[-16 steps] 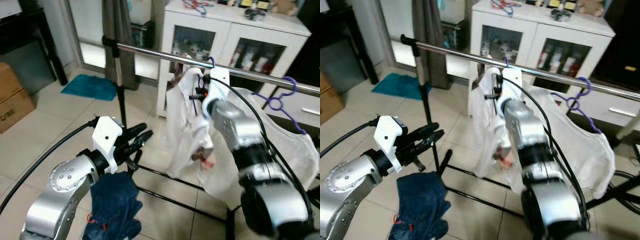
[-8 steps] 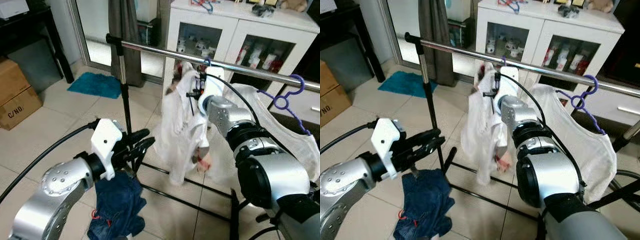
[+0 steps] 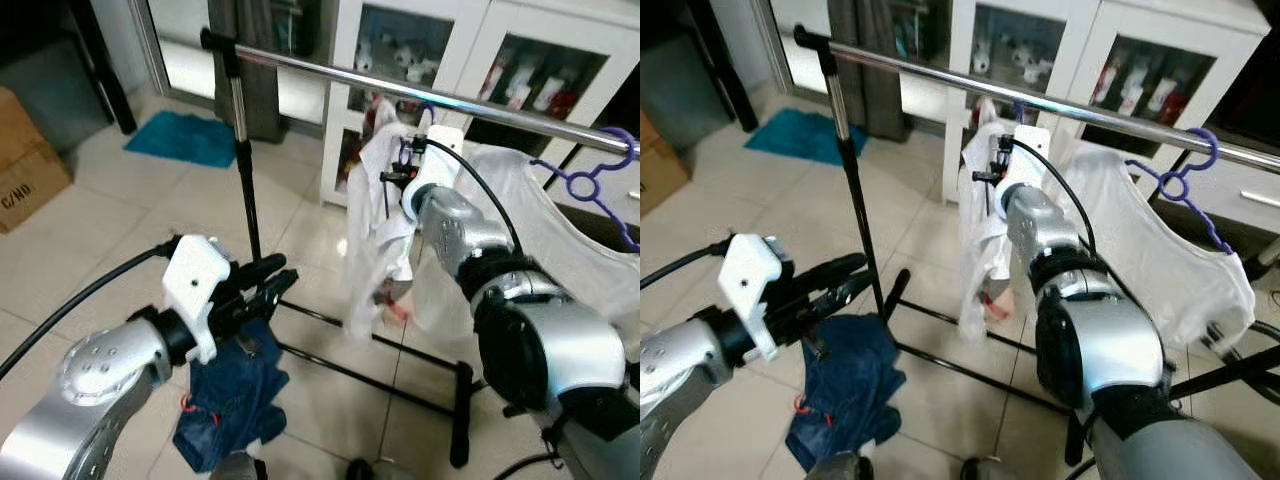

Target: Hang hanger

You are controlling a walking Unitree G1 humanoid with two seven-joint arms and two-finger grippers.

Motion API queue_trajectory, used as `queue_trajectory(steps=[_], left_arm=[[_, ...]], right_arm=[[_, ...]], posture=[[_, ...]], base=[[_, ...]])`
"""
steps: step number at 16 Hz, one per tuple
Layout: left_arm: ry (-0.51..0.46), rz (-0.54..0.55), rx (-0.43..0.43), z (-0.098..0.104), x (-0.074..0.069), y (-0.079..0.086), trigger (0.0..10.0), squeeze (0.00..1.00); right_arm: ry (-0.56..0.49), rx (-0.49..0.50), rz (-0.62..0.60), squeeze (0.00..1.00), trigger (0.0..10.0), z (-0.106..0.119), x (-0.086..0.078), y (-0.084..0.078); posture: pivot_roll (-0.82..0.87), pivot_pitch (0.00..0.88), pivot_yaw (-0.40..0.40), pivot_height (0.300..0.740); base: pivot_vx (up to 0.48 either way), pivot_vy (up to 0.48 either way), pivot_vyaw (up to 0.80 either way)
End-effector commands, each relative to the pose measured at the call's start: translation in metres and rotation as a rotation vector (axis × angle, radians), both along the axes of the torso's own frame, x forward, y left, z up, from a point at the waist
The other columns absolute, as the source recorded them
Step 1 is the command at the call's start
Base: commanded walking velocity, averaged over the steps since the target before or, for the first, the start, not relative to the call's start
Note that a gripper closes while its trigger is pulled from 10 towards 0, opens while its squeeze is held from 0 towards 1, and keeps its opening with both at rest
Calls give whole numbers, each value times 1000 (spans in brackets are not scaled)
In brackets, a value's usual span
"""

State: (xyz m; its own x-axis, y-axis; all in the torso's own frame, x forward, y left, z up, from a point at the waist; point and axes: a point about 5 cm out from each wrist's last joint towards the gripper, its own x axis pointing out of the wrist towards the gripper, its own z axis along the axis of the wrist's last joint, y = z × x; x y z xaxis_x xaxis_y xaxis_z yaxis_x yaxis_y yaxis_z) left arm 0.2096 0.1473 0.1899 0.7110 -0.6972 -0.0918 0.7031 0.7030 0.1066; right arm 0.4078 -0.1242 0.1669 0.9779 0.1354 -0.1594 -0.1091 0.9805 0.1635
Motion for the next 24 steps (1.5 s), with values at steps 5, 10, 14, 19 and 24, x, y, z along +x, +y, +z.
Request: queue_trajectory(steps=[5,10,14,19,24], left_arm=[[9,-34,-14,3,-3,-8,10000,0],[-27,-25,-10,11,1,-6,10000,0],[-27,-25,-10,11,1,-6,10000,0],[-27,-25,-10,11,1,-6,10000,0],[-27,-25,-10,11,1,-6,10000,0]], right_arm=[[-248,53,-39,0,10000,-5,-16,-5],[-355,59,-90,0,10000,21,-10,-7],[-355,59,-90,0,10000,21,-10,-7],[-355,59,-90,0,10000,21,-10,-7],[-355,59,-90,0,10000,21,-10,-7]], posture=[[176,201,-37,740],[186,210,-42,740],[186,210,-42,740],[186,210,-42,740],[186,210,-42,740]], base=[[0,0,0],[0,0,0],[0,0,0],[0,0,0],[0,0,0]])
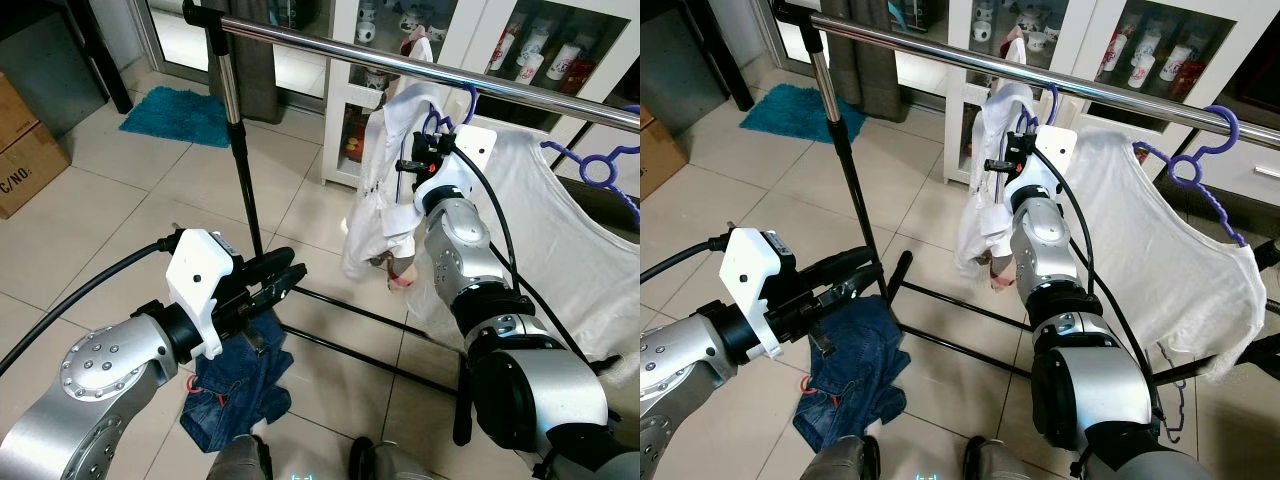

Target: Hang hanger

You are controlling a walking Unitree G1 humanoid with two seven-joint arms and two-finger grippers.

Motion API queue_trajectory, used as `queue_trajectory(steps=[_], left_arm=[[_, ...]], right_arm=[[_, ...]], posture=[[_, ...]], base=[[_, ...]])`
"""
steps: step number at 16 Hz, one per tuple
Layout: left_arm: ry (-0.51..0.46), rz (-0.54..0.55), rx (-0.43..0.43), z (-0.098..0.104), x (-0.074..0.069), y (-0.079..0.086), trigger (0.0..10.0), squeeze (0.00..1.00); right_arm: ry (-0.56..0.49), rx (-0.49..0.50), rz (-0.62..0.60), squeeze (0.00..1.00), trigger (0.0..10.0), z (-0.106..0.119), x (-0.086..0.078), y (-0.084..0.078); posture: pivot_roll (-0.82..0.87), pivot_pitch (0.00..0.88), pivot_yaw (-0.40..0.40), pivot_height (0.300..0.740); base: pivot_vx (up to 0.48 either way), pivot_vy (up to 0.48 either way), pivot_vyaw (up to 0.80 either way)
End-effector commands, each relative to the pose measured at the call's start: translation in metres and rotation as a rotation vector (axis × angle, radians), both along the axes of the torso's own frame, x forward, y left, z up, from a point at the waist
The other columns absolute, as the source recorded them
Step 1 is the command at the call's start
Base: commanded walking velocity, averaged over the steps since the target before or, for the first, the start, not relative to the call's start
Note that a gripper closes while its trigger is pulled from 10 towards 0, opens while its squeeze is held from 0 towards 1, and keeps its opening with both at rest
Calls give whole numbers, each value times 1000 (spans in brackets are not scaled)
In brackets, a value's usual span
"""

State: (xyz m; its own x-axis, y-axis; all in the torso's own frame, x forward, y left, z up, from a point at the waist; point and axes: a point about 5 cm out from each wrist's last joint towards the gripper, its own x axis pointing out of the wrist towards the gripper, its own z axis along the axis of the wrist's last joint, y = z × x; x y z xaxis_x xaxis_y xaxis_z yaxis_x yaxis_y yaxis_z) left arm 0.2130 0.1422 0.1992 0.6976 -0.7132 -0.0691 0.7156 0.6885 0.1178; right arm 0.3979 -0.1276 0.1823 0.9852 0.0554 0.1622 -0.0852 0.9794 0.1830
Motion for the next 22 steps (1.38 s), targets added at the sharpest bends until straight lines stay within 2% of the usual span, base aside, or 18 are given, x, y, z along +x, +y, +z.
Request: queue_trajectory(steps=[1,2,3,9,11,13,15,17,19,20,21,22], left_arm=[[-12,10,25,4,1,4,10000,0],[-20,22,54,7,3,8,10000,0],[-22,24,60,7,4,9,10000,0],[-24,26,60,9,6,9,10000,0],[-20,25,63,8,5,9,10000,0],[11,21,88,3,4,10,10000,0],[26,11,98,0,2,9,10000,0],[29,8,100,0,3,8,10000,0],[24,10,100,0,4,8,10000,0],[13,16,89,2,5,8,10000,0],[1,17,81,3,6,8,10000,0],[-7,17,75,5,7,8,10000,0]], right_arm=[[10,-34,15,0,10000,31,14,9],[84,-92,49,0,10000,60,25,23],[99,-104,55,0,10000,66,27,26],[103,-112,57,0,10000,72,28,27],[141,-148,70,0,10000,68,29,29],[260,-248,124,0,10000,50,26,34],[352,-267,194,0,10000,34,23,40],[380,-279,208,0,10000,29,21,40],[364,-292,203,0,10000,30,21,39],[308,-289,204,247,10000,36,23,39],[240,-267,222,1000,10000,46,24,39],[205,-264,230,1000,10000,50,24,39]], posture=[[212,220,-89,740],[211,220,-86,740],[211,220,-86,740],[211,221,-89,740],[212,220,-91,740],[211,220,-94,740],[210,218,-95,740],[209,215,-95,740],[210,211,-94,740],[210,208,-92,740],[210,206,-92,740],[211,205,-92,740]], base=[[0,0,0],[0,0,0],[0,0,0],[0,0,0],[0,0,0],[0,0,0],[0,0,0],[0,0,0],[0,0,0],[0,0,0],[0,0,0],[0,0,0]])
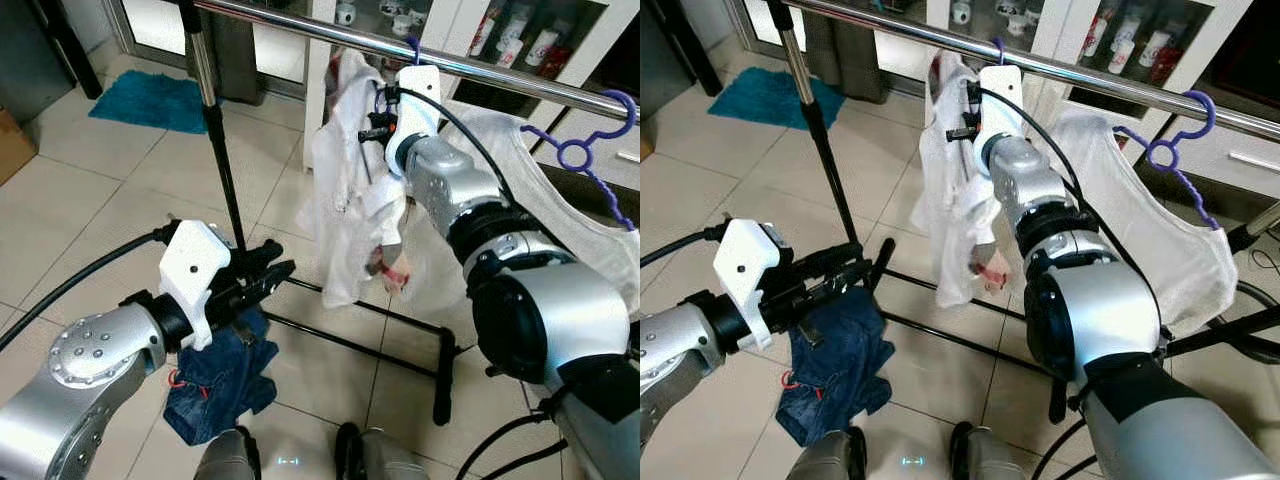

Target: Hang hanger

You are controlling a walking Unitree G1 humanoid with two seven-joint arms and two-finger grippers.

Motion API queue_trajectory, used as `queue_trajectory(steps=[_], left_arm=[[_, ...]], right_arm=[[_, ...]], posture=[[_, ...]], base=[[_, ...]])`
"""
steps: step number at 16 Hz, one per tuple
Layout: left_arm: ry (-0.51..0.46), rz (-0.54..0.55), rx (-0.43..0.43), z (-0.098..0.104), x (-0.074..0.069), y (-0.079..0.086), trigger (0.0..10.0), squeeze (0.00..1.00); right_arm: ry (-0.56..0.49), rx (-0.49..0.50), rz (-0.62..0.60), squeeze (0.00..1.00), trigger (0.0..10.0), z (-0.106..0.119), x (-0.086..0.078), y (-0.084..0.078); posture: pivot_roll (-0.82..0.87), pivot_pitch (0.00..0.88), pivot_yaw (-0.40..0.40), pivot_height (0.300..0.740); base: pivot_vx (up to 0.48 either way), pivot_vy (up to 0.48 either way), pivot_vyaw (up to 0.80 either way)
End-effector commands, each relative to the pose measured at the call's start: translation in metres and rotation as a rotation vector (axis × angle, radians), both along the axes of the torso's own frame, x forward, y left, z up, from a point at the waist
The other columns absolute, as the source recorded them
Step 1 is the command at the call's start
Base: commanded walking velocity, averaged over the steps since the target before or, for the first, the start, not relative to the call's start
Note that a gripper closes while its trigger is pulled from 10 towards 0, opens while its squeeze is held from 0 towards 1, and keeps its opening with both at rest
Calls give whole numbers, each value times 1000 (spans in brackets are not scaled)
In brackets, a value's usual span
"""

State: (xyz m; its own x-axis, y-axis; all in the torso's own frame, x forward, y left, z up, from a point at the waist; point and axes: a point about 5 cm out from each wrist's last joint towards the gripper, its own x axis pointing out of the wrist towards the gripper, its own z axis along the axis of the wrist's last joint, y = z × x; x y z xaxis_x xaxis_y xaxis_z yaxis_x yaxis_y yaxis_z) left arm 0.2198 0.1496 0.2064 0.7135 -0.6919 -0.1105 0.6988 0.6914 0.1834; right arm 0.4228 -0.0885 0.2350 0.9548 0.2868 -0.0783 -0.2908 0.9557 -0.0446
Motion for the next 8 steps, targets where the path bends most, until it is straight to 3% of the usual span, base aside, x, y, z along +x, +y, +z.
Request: queue_trajectory(steps=[1,2,5,8], left_arm=[[1,-4,-9,-1,1,0,10000,0],[-16,0,-12,2,3,0,10000,0],[-40,10,-21,4,7,2,10000,0],[-65,41,-26,3,10,7,10000,0]], right_arm=[[-44,-6,24,1000,10000,3,0,-2],[-114,-16,98,1000,10000,8,-2,-3],[-155,89,245,1000,10000,3,-10,-3],[-219,101,325,1000,10000,-6,-25,-11]], posture=[[210,201,-92,740],[207,195,-92,740],[197,163,-76,740],[171,122,-47,740]], base=[[0,0,0],[0,0,0],[0,0,0],[0,0,0]])
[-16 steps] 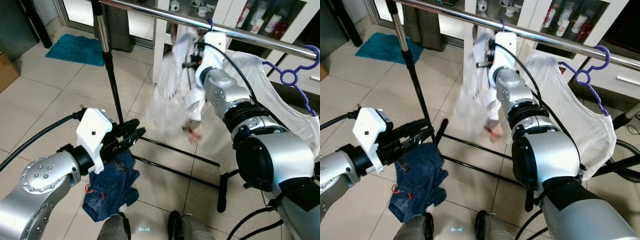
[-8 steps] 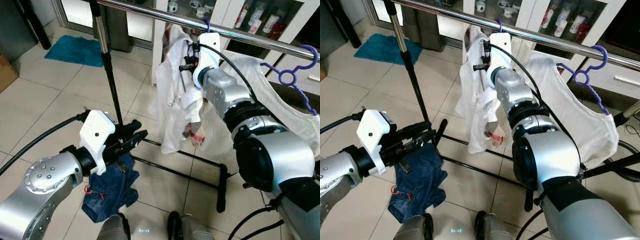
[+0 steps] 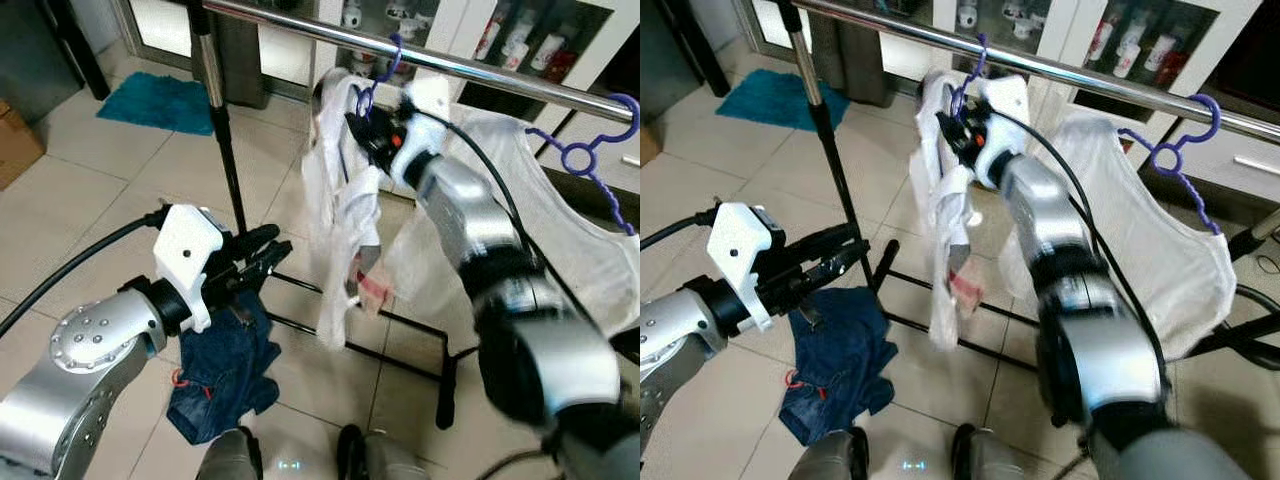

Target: Hang hanger

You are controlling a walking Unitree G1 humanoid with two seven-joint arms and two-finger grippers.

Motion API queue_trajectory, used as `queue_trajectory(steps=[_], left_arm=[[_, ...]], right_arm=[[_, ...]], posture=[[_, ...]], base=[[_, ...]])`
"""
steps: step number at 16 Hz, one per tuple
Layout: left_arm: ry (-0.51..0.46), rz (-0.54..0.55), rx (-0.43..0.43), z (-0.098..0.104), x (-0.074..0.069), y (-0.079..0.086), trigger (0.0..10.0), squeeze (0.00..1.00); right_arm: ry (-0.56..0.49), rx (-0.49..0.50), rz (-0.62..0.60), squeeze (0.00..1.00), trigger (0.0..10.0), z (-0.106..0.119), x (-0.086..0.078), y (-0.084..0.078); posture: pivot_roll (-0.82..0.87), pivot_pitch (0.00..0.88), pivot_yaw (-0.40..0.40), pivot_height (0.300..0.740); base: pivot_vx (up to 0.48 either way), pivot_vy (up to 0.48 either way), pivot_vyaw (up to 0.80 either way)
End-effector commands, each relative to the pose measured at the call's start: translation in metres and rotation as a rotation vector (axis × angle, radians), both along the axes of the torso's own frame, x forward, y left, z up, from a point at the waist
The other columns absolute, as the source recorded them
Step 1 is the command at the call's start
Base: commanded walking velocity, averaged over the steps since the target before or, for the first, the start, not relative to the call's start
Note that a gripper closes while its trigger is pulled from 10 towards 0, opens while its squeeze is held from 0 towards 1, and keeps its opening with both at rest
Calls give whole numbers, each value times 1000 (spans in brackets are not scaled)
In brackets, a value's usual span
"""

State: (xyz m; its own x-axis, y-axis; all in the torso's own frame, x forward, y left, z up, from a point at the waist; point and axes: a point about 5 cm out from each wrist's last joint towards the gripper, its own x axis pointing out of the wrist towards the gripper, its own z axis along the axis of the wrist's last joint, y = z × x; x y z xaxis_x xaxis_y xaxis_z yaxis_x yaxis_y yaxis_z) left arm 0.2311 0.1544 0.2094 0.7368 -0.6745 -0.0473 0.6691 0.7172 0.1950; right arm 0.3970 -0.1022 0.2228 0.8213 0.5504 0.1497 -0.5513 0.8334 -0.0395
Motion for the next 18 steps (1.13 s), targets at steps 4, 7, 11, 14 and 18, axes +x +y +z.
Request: queue_trajectory(steps=[4,7,11,14,18], left_arm=[[12,130,-72,-9,3,9,10000,0],[56,304,-127,-22,7,25,10000,0],[157,493,-191,-51,3,25,10000,0],[171,533,-107,-69,8,20,10000,0],[196,534,-94,-93,5,23,10000,0]], right_arm=[[-78,85,70,1000,10000,10,-42,-25],[-46,145,-8,1000,10000,4,-78,-41],[189,103,-259,1000,10000,-55,-134,-51],[353,-14,-448,0,10000,-107,-153,-58],[530,-14,-537,0,10000,-146,-177,-69]], posture=[[148,60,-36,740],[117,23,-53,740],[77,0,0,740],[77,0,-14,740],[12,0,13,740]], base=[[0,0,0],[0,0,0],[0,0,0],[0,0,0],[0,0,0]])
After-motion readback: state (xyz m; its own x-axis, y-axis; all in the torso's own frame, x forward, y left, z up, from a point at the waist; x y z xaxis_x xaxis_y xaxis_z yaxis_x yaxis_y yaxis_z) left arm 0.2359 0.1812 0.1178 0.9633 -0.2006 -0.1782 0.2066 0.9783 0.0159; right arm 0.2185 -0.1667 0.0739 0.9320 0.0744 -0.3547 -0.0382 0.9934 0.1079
